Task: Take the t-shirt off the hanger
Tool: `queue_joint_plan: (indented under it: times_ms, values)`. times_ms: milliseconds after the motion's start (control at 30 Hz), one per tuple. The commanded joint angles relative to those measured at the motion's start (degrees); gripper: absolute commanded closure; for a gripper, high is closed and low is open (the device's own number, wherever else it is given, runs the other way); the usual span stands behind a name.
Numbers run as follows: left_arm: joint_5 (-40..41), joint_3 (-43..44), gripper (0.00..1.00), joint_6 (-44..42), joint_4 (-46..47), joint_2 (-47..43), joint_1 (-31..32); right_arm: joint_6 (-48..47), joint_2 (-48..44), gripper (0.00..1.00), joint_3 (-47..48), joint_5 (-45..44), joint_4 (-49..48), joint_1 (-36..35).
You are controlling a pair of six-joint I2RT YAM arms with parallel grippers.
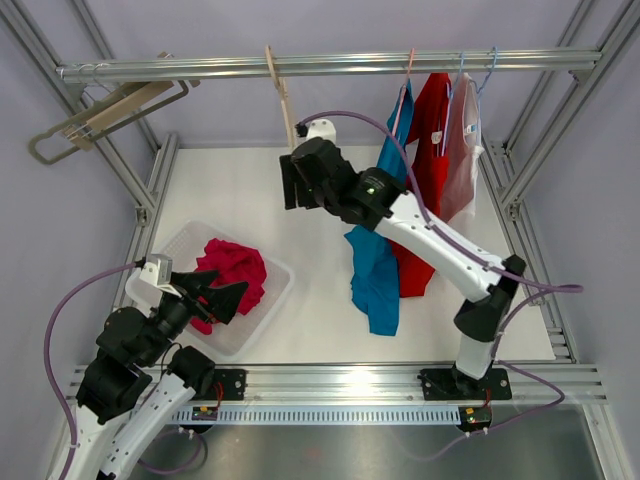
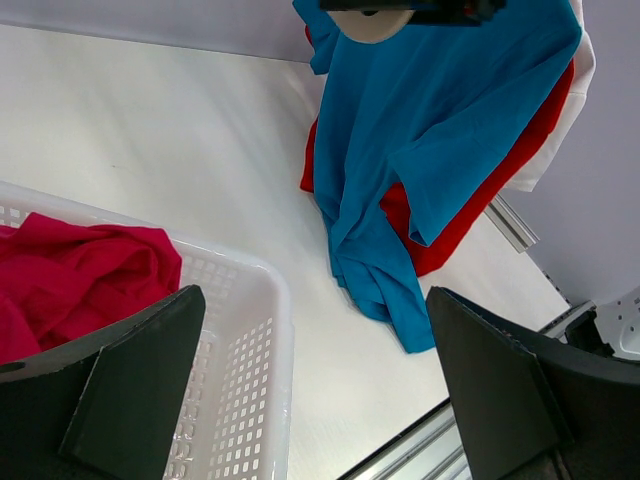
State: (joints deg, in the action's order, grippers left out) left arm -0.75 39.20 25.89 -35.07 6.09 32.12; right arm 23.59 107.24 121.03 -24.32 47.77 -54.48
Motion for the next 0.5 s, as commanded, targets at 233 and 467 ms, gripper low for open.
queue_joint_plan:
  times_ms: [233,467]
  values:
    - [-0.91,0.44,0.01,-0.84,1.41,1.21,-0.39,-1.97,-25.67,0.63,-15.12,-9.23,-10.59,-0.19]
    - [-2.06,1.32,0.01,-0.23,2.11,3.14,-0.39,-5.57,-25.43,0.63,-10.74,-21.80,-6.92,6.56]
